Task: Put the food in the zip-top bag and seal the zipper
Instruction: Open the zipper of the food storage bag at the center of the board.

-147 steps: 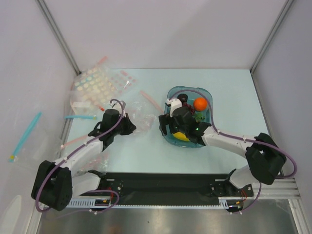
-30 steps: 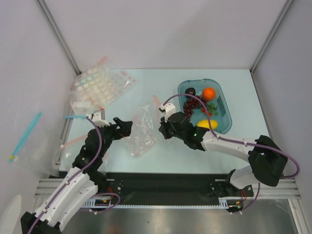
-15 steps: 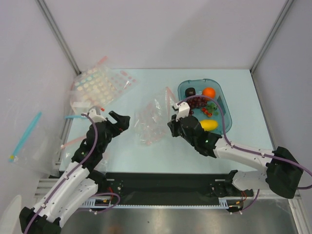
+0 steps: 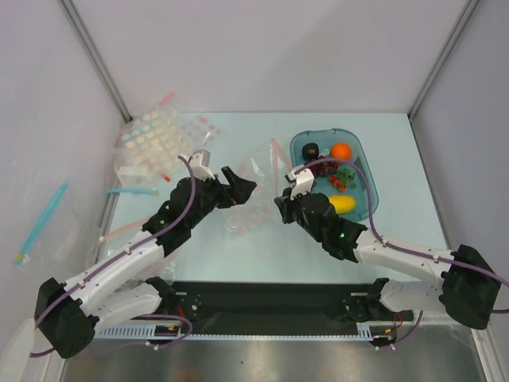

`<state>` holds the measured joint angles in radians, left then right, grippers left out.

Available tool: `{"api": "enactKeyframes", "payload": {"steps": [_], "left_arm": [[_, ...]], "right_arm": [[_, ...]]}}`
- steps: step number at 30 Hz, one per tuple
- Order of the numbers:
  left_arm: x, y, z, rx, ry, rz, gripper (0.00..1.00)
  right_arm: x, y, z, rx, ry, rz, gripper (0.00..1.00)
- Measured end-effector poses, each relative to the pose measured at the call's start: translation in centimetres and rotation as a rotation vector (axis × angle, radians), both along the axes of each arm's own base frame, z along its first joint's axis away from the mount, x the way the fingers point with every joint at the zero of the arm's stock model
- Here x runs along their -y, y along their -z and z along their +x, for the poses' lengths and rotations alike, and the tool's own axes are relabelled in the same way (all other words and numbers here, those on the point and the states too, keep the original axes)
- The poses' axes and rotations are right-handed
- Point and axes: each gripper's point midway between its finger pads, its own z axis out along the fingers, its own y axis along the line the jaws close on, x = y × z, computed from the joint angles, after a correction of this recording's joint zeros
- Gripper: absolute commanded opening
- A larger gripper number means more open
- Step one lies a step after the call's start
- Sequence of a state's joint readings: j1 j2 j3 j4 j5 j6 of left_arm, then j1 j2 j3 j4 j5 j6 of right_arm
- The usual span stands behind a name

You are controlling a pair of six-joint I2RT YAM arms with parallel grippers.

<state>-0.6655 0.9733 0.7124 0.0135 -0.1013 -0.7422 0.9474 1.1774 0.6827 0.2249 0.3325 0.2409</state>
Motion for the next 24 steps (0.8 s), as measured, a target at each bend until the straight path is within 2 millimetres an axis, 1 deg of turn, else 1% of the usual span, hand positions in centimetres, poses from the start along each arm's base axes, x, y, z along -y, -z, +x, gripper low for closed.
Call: {"api": "enactKeyframes", "payload": {"steps": [3, 6, 9, 11, 12, 13, 15, 19, 22, 23, 24], "left_arm": [[1.2, 0.0, -0.7, 0.038, 0.051, 0.023, 0.93], [2.4, -0.4, -1.6, 0.083, 0.092, 0.050, 0.94], [3.0, -0.7, -2.1, 0.116, 0.114, 0.065, 0.95], [3.1, -0.7, -2.0, 0.125, 0.111, 0.073, 0.93], [3.0, -0.7, -2.0, 0.127, 0.104, 0.078, 0.87], [2.9, -0.5, -1.8, 0.125, 0.095, 0.084, 0.83], [2.8, 0.0, -1.5, 0.119, 0.080, 0.105, 0.79], [2.7, 2.5, -0.7, 0.060, 0.045, 0.182, 0.79], [2.3, 3.7, -0.5, 0.032, 0.024, 0.219, 0.67], [2.2, 4.0, -0.4, 0.027, 0.018, 0.228, 0.59], [2.1, 4.1, -0.4, 0.021, 0.014, 0.230, 0.55]], "right_arm": [[-0.6, -0.1, -0.3, 0.016, -0.021, -0.006, 0.02], [-1.6, 0.4, -1.0, 0.028, -0.053, -0.033, 0.01], [-2.8, 1.2, -2.4, 0.050, -0.093, -0.084, 0.01], [-3.5, 1.6, -3.3, 0.069, -0.119, -0.117, 0.01], [-3.8, 1.7, -3.6, 0.080, -0.129, -0.131, 0.01], [-4.0, 1.7, -3.9, 0.089, -0.134, -0.141, 0.01], [-4.4, 1.7, -4.2, 0.108, -0.138, -0.161, 0.01], [-4.7, 1.7, -4.4, 0.142, -0.129, -0.190, 0.00], [-4.8, 1.6, -4.5, 0.159, -0.125, -0.203, 0.01], [-4.8, 1.6, -4.5, 0.163, -0.122, -0.207, 0.01], [-4.8, 1.6, -4.5, 0.166, -0.120, -0.209, 0.01]]}}
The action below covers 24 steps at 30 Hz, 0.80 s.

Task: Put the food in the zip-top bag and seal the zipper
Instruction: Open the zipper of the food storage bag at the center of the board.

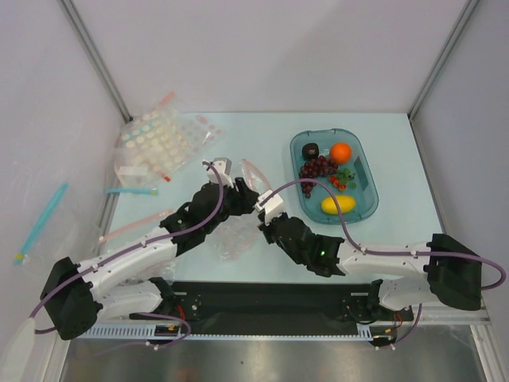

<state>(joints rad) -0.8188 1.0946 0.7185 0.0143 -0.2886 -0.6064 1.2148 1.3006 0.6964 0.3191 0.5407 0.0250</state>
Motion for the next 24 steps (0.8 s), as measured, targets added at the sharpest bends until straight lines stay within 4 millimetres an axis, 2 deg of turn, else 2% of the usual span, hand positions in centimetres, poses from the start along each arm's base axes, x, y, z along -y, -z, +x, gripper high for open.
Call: {"api": "enactKeyframes", "payload": {"steps": [1, 2, 4, 5, 6, 7, 9, 11, 18, 21, 24], "left_arm": [[0.0, 0.0, 0.0, -0.002, -0.001, 0.002, 0.51], [0.1, 0.0, 0.0, -0.001, 0.002, 0.005, 0.42], [0.2, -0.1, 0.1, -0.002, 0.001, 0.003, 0.30], [0.3, -0.1, 0.1, -0.003, 0.003, 0.006, 0.14], [0.4, -0.1, 0.2, -0.005, 0.002, 0.005, 0.06], [0.4, 0.0, 0.2, -0.008, 0.002, 0.013, 0.00], [0.4, 0.2, 0.3, -0.014, 0.003, 0.030, 0.00], [0.5, 0.4, 0.4, -0.021, 0.004, 0.041, 0.00], [0.3, 0.6, 0.4, -0.027, -0.003, 0.056, 0.00], [0.2, 0.7, 0.4, -0.027, -0.004, 0.058, 0.00], [0.2, 0.7, 0.4, -0.026, -0.002, 0.060, 0.00]], "right_arm": [[0.0, 0.0, 0.0, 0.003, 0.003, -0.001, 0.01], [0.0, 0.0, 0.1, 0.005, 0.007, -0.005, 0.02], [0.0, 0.0, 0.1, 0.007, 0.013, -0.008, 0.09], [-0.1, 0.0, 0.1, 0.009, 0.014, -0.008, 0.13], [-0.2, 0.0, 0.1, 0.012, 0.015, -0.011, 0.28], [-0.2, 0.0, 0.0, 0.013, 0.016, -0.010, 0.37], [-0.3, -0.2, 0.0, 0.025, 0.016, -0.017, 0.55], [-0.3, -0.3, 0.0, 0.034, 0.020, -0.021, 0.59], [0.2, -0.8, 0.4, 0.048, 0.051, -0.015, 0.61], [0.9, -2.1, 1.0, 0.047, 0.079, 0.033, 0.60], [2.4, -3.6, 2.4, 0.038, 0.136, 0.108, 0.59]]}}
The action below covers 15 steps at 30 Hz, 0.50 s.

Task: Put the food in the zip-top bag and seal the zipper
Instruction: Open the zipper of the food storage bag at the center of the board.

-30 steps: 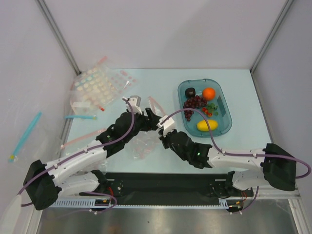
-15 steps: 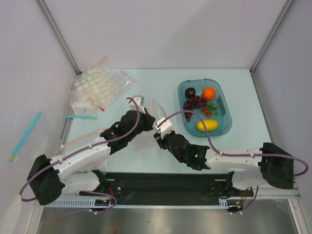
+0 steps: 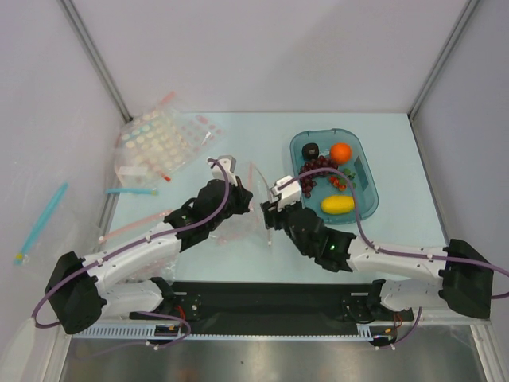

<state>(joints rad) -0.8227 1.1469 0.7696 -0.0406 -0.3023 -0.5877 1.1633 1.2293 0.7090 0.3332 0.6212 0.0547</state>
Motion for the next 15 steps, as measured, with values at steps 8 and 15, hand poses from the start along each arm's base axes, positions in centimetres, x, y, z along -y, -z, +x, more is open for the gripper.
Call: {"api": "enactKeyframes", "payload": {"steps": [8, 15], "left_arm": [[0.2, 0.0, -0.2, 0.010, 0.018, 0.017, 0.00], [0.5, 0.0, -0.5, 0.015, 0.036, 0.026, 0.00]], "right_arm": [[2.7, -0.1, 2.9, -0.086, 0.054, 0.121, 0.52], [1.6, 0.6, 2.3, -0.136, -0.035, 0.142, 0.46]]}}
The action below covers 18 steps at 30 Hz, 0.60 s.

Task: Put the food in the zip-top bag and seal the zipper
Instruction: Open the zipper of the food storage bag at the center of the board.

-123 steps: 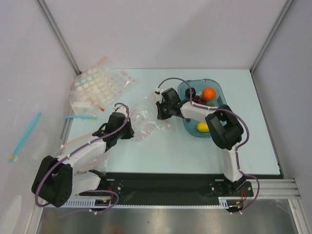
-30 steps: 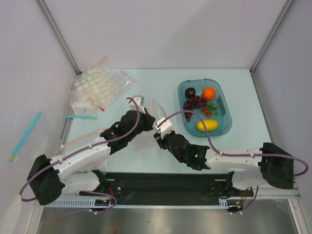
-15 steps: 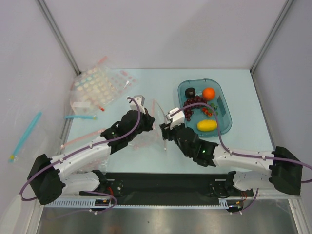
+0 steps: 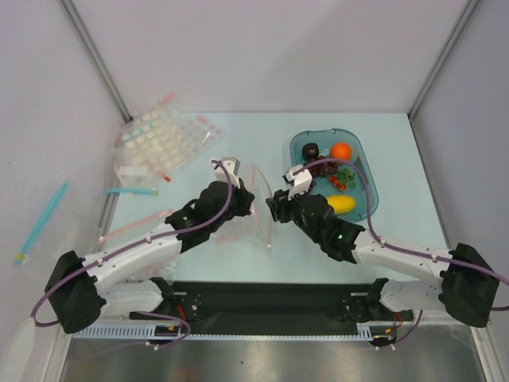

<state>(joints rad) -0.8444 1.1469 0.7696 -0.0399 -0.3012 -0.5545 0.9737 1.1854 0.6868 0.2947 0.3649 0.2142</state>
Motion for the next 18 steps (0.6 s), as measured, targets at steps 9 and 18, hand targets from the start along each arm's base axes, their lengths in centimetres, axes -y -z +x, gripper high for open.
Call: {"api": "enactKeyframes", "payload": {"steps": [9, 18], "left_arm": [[0.3, -0.1, -0.2, 0.010, 0.018, 0.010, 0.00], [1.9, -1.6, -1.4, 0.081, 0.047, 0.103, 0.51]], "right_arm": [[-1.3, 3.1, -0.3, -0.071, -0.048, -0.039, 0.07], [-0.3, 4.3, 0.2, -0.111, 0.030, -0.053, 0.00]]}}
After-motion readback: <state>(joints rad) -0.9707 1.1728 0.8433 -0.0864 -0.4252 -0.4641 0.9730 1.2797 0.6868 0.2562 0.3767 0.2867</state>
